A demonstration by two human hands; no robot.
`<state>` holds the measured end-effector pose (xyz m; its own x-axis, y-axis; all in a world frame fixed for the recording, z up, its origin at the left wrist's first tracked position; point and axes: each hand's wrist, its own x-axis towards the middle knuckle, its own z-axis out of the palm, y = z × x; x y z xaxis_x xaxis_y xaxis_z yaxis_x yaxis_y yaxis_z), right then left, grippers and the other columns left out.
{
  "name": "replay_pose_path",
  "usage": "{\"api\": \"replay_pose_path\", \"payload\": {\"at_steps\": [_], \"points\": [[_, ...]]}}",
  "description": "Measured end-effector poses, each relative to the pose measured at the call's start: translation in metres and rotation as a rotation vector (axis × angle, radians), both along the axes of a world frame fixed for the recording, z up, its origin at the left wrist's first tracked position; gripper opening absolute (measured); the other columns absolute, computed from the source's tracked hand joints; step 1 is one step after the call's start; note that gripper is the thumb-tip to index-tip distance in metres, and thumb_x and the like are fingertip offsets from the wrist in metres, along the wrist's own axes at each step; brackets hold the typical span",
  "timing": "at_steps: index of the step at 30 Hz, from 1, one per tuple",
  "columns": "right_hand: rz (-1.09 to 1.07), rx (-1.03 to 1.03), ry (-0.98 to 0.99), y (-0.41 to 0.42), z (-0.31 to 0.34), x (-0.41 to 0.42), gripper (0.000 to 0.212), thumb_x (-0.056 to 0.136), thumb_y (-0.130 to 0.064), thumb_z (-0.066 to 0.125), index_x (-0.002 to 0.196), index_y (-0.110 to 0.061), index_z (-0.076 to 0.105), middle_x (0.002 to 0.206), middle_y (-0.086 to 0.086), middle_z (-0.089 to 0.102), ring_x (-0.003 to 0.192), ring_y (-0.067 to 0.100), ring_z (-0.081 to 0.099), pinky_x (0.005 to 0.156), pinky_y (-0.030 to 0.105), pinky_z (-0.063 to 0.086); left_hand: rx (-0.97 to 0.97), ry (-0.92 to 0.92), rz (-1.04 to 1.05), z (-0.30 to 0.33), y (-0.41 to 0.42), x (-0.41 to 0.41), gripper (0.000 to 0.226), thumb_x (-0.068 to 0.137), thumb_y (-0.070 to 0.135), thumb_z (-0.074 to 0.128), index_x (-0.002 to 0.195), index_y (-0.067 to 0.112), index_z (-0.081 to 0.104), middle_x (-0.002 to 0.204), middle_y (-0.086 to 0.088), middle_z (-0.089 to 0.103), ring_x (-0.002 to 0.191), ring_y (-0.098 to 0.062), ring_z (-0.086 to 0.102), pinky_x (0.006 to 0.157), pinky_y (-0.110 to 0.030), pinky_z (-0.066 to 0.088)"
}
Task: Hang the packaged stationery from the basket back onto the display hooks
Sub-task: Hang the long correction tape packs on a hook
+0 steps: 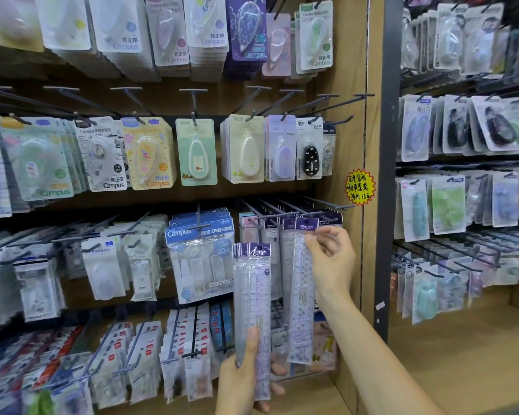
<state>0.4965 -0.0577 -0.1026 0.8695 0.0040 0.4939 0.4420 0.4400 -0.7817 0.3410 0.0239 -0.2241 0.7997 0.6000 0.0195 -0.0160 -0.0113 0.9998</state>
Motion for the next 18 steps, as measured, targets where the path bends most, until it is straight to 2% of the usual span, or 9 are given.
{"api": "replay_pose_path", "payload": {"at_steps": [4,9,12,14,15,18], "points": [[0.007,-0.073,-0.027,0.002,0.001,0.003,0.028,0.094,-0.008,0.071,0.114,-0.028,0.071,0.108,-0.007,0.075,0.103,0.008,0.069,0.091,0.026,0.055,-0.008,-0.004,0.005,0.003,0.001,-0.002,0.076,0.088,0.067,0.048,0.088,-0.004,0.075,0.079,-0.018,0.079,0.067,-0.037,0.077,0.045,-0.033,0.054],[-0.03,-0.118,-0.025,0.004,-0.001,0.005,0.032,0.095,-0.009,0.07,0.123,-0.025,0.072,0.114,-0.014,0.071,0.101,0.0,0.063,0.084,0.015,0.05,0.002,-0.021,0.006,0.008,0.004,-0.002,0.076,0.093,0.065,0.047,0.086,-0.004,0.076,0.077,-0.018,0.078,0.06,-0.034,0.074,0.04,-0.029,0.052],[-0.037,-0.146,0.014,0.012,-0.001,0.012,0.034,0.096,-0.008,0.069,0.125,-0.026,0.071,0.096,-0.021,0.066,0.084,-0.003,0.06,0.075,0.012,0.05,0.005,-0.043,0.008,0.01,0.006,-0.002,0.079,0.091,0.067,0.046,0.079,-0.005,0.076,0.072,-0.023,0.075,0.054,-0.031,0.07,0.041,-0.029,0.052],[-0.046,-0.187,0.058,0.023,0.005,0.018,0.033,0.097,-0.01,0.068,0.125,-0.026,0.071,0.087,-0.014,0.066,0.076,0.001,0.058,0.063,0.011,0.048,-0.011,-0.071,0.002,0.011,0.007,-0.003,0.08,0.089,0.069,0.044,0.078,-0.004,0.075,0.073,-0.027,0.074,0.051,-0.031,0.068,0.039,-0.028,0.05],[-0.051,-0.209,0.077,0.029,0.01,0.021,0.032,0.097,-0.009,0.068,0.125,-0.025,0.071,0.091,-0.009,0.07,0.076,0.004,0.059,0.061,0.012,0.047,-0.023,-0.079,-0.001,0.011,0.007,-0.003,0.081,0.089,0.07,0.044,0.078,-0.004,0.075,0.074,-0.029,0.073,0.051,-0.031,0.067,0.039,-0.028,0.049],[-0.073,-0.285,0.099,0.042,0.018,0.029,0.03,0.094,-0.008,0.07,0.122,-0.02,0.074,0.107,0.004,0.076,0.09,0.014,0.068,0.073,0.02,0.05,-0.063,-0.091,-0.015,0.014,0.007,-0.005,0.078,0.09,0.07,0.046,0.078,-0.001,0.076,0.079,-0.03,0.074,0.053,-0.032,0.067,0.038,-0.026,0.047]]}}
